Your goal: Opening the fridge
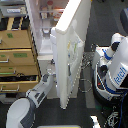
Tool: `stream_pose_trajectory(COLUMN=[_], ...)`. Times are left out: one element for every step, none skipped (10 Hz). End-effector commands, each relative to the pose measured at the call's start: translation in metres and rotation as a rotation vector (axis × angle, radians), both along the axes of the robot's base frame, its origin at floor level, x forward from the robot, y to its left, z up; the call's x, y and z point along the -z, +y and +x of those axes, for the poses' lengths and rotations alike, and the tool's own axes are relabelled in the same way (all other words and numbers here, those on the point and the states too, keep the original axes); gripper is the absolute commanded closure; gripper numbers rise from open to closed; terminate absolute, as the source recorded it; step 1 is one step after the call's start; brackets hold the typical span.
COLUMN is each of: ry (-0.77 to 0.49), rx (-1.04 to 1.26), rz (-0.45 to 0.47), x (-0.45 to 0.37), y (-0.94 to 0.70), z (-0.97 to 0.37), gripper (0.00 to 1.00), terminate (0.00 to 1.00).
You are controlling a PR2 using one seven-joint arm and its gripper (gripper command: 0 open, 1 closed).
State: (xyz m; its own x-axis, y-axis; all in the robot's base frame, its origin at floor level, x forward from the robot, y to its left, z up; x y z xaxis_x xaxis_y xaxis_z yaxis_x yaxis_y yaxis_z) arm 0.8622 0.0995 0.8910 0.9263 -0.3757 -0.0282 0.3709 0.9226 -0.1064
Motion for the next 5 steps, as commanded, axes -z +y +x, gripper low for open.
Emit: stream_pose_trajectory(ry=[-0.083,-0.091,-0.103,-0.11,-0.121], rx=[0.875,0.945,1.034,1.081,1.115], rz=[-0.042,-0.048,-0.048,-0.039,-0.033], x=[-0.444,-0.452,-0.458,-0.456,-0.45], y=[-0.771,-0.787,-0.804,-0.809,-0.8], z=[-0.47,-0.524,-0.593,-0.627,-0.637], gripper=[0.0,0.0,0.0,0.0,0.0], terminate=[0.0,0.0,0.0,0.0,0.0])
